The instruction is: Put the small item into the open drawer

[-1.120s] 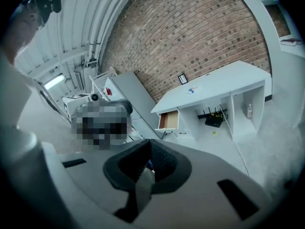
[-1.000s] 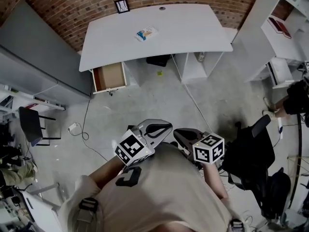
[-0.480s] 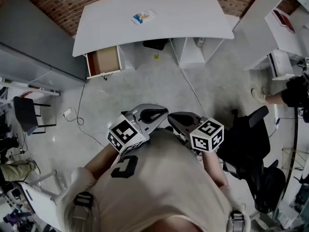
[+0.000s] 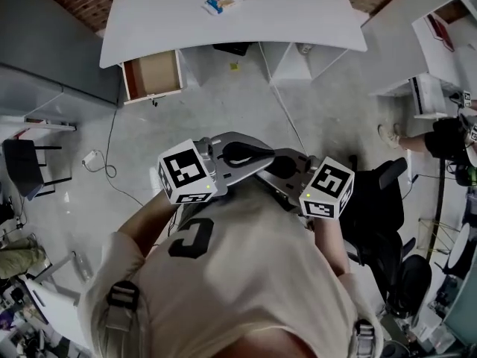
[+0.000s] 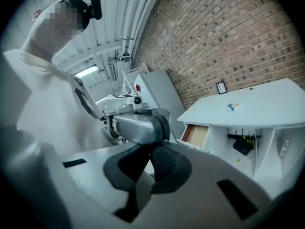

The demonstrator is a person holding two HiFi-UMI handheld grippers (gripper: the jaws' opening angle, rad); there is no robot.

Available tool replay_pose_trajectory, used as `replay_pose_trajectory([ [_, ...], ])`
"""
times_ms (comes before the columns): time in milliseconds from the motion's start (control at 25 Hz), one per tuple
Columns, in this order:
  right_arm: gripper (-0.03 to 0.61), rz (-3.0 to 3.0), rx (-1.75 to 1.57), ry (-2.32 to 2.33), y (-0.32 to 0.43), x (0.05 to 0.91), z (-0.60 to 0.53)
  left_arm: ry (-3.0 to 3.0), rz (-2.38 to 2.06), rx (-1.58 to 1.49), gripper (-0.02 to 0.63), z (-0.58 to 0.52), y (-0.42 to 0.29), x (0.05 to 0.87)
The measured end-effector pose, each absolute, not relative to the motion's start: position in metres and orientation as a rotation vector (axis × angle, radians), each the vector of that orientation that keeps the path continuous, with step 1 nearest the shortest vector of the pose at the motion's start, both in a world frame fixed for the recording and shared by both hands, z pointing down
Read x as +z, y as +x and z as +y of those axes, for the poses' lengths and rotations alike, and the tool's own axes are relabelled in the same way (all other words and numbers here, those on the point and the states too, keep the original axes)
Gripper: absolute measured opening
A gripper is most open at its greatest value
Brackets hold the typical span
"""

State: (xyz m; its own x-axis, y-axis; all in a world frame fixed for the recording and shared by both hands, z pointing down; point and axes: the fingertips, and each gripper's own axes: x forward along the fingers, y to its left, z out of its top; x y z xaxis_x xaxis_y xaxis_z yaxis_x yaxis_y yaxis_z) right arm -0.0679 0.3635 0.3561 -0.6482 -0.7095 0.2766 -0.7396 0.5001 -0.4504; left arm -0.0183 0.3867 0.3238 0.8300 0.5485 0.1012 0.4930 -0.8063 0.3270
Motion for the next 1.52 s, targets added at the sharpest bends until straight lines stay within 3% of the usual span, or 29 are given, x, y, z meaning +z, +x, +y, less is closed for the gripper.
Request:
replay_pose_trajectory([
  [600,0.005,-2.849,0.672,0.649,-0.153,0.332,0.269,2.687,0.929,0.135,0.014,0.287,-0.085,0.299],
  [960,0.005,-2.744,0.576,0.236,-0.193,0.332,0.252,2.93,1.115,0.35,0.003,0.265,-0.117,0.295],
  [1160,0.003,-2.678,0.57,0.1,-0.202,0.334,0.248,2.965,1.314,0.313,0.002,0.26,-0.126,0.29],
  [1520,0.004,-2.721,0.549,0.007,-0.184,0.335,0.234,2.941,1.271,0.367,0.002,0.243,-0.104,0.292],
])
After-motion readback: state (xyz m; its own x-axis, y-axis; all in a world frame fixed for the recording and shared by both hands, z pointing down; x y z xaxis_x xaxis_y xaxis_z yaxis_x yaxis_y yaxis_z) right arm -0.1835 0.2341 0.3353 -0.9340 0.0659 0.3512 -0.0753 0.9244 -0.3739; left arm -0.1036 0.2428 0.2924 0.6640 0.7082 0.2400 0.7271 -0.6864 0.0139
